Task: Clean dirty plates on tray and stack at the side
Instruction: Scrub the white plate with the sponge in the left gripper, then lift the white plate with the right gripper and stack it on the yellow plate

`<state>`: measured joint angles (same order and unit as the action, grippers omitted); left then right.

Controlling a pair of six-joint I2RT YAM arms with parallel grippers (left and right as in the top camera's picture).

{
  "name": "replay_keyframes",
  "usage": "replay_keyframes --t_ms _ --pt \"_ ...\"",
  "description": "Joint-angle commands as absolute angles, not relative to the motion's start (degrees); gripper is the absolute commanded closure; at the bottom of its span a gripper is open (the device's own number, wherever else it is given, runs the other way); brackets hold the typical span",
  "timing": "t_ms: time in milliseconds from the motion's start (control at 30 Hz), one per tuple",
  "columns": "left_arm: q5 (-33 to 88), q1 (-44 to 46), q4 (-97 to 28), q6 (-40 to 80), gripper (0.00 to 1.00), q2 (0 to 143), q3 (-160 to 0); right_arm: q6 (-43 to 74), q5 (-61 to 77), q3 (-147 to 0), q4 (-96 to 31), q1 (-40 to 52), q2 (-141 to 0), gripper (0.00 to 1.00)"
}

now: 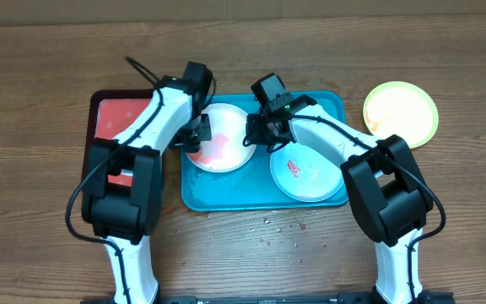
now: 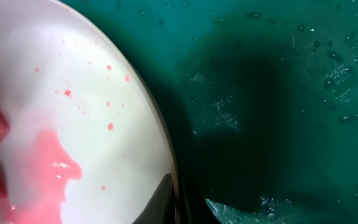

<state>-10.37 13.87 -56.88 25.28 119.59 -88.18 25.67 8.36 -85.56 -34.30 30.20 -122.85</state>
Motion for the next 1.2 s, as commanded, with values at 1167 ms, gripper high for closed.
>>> replay_keyframes --t_ms 1167 --pt "-13.32 -6.83 -58.24 29.04 0.96 106.96 -86.26 -20.29 -81.21 -107.87 -42.59 53.54 -113.80 0.96"
